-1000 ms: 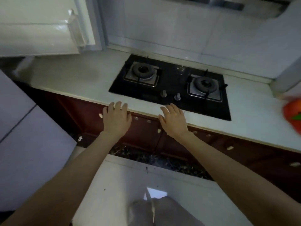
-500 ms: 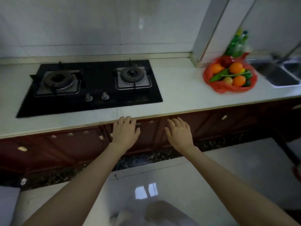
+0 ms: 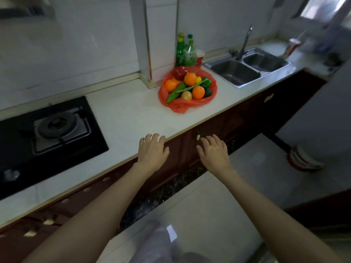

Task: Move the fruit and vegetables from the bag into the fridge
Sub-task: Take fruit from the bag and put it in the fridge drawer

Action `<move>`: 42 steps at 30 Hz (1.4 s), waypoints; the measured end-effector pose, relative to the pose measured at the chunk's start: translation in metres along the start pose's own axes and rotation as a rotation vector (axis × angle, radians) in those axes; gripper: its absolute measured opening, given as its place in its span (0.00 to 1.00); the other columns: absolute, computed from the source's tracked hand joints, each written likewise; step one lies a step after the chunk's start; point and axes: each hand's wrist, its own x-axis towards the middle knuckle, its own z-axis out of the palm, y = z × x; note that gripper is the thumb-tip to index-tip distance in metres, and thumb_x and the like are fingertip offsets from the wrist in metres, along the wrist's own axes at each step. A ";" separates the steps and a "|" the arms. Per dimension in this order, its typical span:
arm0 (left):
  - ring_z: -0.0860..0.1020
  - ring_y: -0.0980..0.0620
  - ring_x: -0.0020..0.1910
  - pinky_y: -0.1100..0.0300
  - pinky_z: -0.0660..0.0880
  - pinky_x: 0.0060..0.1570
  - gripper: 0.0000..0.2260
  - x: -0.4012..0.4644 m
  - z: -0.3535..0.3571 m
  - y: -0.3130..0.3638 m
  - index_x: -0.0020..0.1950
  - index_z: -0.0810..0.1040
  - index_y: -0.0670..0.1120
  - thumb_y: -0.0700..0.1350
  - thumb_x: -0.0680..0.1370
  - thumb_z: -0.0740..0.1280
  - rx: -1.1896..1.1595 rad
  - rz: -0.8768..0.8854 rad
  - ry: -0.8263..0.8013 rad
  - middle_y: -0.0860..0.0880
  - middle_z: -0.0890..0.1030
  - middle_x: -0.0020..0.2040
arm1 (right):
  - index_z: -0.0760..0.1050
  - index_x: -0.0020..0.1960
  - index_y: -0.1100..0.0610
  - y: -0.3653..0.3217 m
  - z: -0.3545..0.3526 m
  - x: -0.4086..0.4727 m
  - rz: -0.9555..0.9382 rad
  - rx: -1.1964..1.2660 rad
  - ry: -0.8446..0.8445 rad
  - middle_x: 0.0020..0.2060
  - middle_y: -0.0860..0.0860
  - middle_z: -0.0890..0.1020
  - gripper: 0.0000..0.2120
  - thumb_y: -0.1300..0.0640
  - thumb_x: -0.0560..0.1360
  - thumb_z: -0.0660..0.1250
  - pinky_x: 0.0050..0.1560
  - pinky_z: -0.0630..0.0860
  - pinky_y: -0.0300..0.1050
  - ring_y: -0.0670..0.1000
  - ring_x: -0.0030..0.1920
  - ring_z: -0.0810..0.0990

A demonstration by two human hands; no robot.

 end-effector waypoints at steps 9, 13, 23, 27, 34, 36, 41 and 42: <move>0.66 0.44 0.65 0.49 0.63 0.62 0.21 0.170 0.008 0.037 0.68 0.69 0.47 0.53 0.77 0.58 0.019 0.083 0.025 0.46 0.71 0.67 | 0.64 0.71 0.54 0.052 -0.008 0.138 0.039 0.004 0.050 0.69 0.52 0.69 0.22 0.46 0.81 0.51 0.70 0.58 0.52 0.54 0.73 0.59; 0.68 0.44 0.63 0.49 0.66 0.60 0.20 0.246 0.006 0.037 0.66 0.71 0.48 0.54 0.77 0.59 0.008 0.049 0.059 0.47 0.72 0.64 | 0.62 0.73 0.55 0.073 -0.012 0.216 0.000 -0.004 0.025 0.71 0.53 0.66 0.23 0.46 0.81 0.52 0.71 0.57 0.54 0.55 0.74 0.57; 0.67 0.45 0.65 0.50 0.66 0.62 0.21 0.361 0.041 0.052 0.68 0.68 0.49 0.54 0.77 0.59 0.015 -0.087 0.007 0.48 0.70 0.67 | 0.70 0.67 0.58 0.140 0.007 0.351 -0.129 0.058 0.037 0.64 0.55 0.75 0.20 0.49 0.79 0.58 0.65 0.65 0.54 0.57 0.69 0.67; 0.67 0.44 0.66 0.49 0.66 0.62 0.21 0.393 0.060 0.071 0.69 0.69 0.48 0.54 0.79 0.58 -0.004 -0.224 0.025 0.47 0.70 0.68 | 0.70 0.67 0.57 0.169 0.015 0.411 -0.264 0.073 0.003 0.63 0.54 0.75 0.20 0.48 0.79 0.58 0.65 0.67 0.53 0.56 0.68 0.68; 0.73 0.42 0.59 0.48 0.70 0.55 0.17 0.418 0.075 0.112 0.61 0.75 0.46 0.54 0.78 0.62 -0.036 -0.472 0.086 0.45 0.77 0.60 | 0.69 0.66 0.53 0.210 0.018 0.489 -0.482 0.071 -0.076 0.64 0.51 0.74 0.18 0.49 0.79 0.56 0.65 0.66 0.50 0.54 0.68 0.68; 0.72 0.41 0.61 0.48 0.69 0.58 0.18 0.420 0.079 0.118 0.64 0.74 0.47 0.54 0.77 0.63 -0.048 -0.535 0.052 0.45 0.76 0.61 | 0.67 0.69 0.53 0.213 0.023 0.503 -0.547 0.058 -0.118 0.67 0.52 0.72 0.20 0.48 0.79 0.56 0.67 0.64 0.49 0.54 0.70 0.66; 0.69 0.42 0.64 0.48 0.66 0.63 0.22 0.420 0.083 0.116 0.67 0.71 0.47 0.51 0.74 0.65 -0.041 -0.623 -0.016 0.46 0.73 0.65 | 0.63 0.72 0.53 0.193 0.039 0.524 -0.658 0.056 -0.185 0.70 0.52 0.68 0.22 0.47 0.80 0.54 0.69 0.60 0.48 0.53 0.72 0.62; 0.69 0.42 0.64 0.49 0.66 0.63 0.22 0.419 0.085 0.113 0.67 0.71 0.47 0.51 0.74 0.65 -0.035 -0.632 -0.019 0.46 0.73 0.65 | 0.62 0.72 0.53 0.186 0.042 0.527 -0.667 0.066 -0.198 0.70 0.53 0.68 0.23 0.47 0.80 0.54 0.69 0.60 0.49 0.54 0.72 0.62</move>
